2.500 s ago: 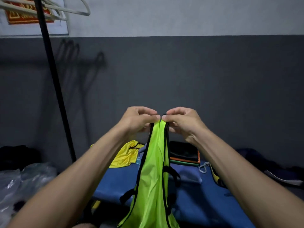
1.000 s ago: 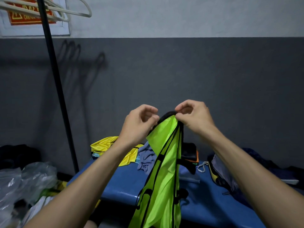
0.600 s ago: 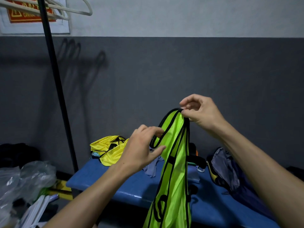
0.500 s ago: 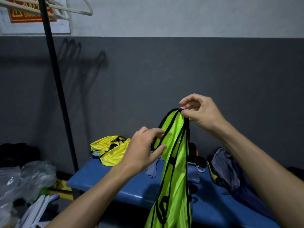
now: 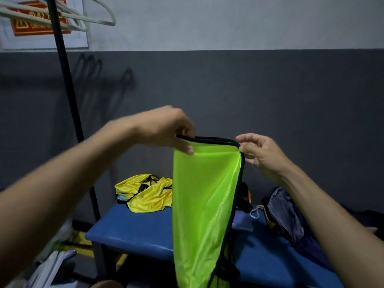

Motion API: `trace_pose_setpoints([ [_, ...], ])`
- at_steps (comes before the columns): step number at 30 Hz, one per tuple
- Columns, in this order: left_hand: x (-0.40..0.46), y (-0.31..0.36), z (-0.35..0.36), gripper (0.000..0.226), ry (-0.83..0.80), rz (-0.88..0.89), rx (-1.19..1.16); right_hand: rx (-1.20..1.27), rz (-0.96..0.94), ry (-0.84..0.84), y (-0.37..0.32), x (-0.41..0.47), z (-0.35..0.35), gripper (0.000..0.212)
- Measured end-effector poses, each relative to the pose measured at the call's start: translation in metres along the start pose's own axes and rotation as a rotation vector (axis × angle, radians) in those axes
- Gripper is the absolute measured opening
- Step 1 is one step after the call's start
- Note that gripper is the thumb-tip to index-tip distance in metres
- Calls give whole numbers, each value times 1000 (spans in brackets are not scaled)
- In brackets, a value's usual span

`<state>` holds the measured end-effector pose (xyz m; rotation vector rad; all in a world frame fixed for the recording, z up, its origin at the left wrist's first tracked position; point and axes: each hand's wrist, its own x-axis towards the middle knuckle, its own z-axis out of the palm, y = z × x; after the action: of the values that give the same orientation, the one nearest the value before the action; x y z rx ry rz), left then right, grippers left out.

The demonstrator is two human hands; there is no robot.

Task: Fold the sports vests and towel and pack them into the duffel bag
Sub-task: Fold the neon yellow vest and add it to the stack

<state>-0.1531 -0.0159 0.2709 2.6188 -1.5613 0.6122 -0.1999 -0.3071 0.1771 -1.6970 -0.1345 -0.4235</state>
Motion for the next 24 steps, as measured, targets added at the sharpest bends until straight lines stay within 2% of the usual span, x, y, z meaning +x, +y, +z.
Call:
trace_pose_setpoints([
  [2, 12, 3, -12, 37, -158, -3, 88, 63, 51, -17, -1, 2, 6, 24],
  [5, 21, -3, -13, 45, -245, -18, 58, 33, 81, -55, 0, 2, 20, 28],
  [9, 20, -10, -15, 44, -174, -60, -54, 11, 51, -58, 6, -4, 31, 24],
  [18, 11, -13, -12, 28, -26, -128, -67, -254, -272, -1, 19, -12, 31, 15],
  [20, 5, -11, -7, 25, -100, -177, -183, -223, -282, 25, 17, -9, 25, 17],
  [24, -3, -9, 7, 17, -350, -258, -360, -181, -286, 22, 8, -2, 15, 17],
])
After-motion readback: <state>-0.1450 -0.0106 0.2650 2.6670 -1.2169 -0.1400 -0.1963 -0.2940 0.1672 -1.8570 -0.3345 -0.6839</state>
